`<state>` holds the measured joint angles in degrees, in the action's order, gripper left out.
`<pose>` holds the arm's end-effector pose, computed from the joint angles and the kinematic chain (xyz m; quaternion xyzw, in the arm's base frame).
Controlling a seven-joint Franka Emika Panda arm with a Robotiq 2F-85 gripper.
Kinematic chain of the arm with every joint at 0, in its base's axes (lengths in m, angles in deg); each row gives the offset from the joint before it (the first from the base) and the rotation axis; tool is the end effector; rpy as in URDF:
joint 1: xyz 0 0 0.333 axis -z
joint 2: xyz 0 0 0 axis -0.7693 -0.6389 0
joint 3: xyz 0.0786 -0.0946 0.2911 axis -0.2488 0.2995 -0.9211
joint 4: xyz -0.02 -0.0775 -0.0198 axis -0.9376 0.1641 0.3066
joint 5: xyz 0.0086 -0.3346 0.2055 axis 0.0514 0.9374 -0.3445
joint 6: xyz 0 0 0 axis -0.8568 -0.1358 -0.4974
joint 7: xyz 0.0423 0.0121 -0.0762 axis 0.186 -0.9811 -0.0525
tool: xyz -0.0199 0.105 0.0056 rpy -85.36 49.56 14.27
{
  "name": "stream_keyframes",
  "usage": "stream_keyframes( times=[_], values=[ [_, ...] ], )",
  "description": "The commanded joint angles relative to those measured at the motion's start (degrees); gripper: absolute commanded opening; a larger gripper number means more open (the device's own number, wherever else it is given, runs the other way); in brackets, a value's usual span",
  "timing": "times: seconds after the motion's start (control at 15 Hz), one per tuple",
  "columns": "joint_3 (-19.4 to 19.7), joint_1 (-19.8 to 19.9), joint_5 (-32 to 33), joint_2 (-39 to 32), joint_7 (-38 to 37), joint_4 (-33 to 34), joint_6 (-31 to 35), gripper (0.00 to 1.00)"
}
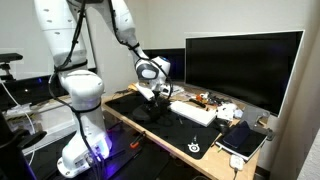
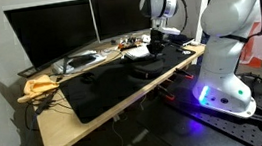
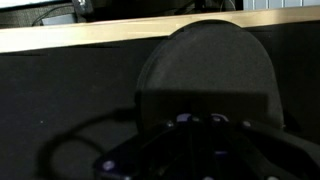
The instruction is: Close the headphones case.
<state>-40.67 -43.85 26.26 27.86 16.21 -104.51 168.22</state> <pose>0.3446 -0.1087 0.2230 -0.9811 0.1036 0.0532 0.1547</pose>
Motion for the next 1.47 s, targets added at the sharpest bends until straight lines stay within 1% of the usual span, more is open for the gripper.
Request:
stream_keyframes(
  times=[0.0,0.4,0.67,1.13,1.2,1.27,1.33,1.4],
  values=[
    [-0.82,0.01,2.43,1.60,-2.11,-1.21,1.50,0.00],
    [-1.72,-0.77,6.97,6.73,-2.28,-1.18,-1.87,0.00],
    [-2.58,-2.17,8.94,11.28,-2.34,-1.14,-4.13,0.00],
    [-3.47,-5.14,9.93,17.46,-2.68,-1.02,-9.90,0.00],
    [-3.53,-5.36,9.83,18.01,-2.97,-0.92,-10.02,0.02],
    [-3.55,-5.60,9.74,18.39,-3.11,-0.89,-10.03,0.28],
    [-3.48,-5.72,9.71,18.85,-3.24,-0.86,-10.18,0.28],
    [-3.38,-5.87,9.72,19.19,-3.24,-0.86,-10.34,0.32]
  ],
)
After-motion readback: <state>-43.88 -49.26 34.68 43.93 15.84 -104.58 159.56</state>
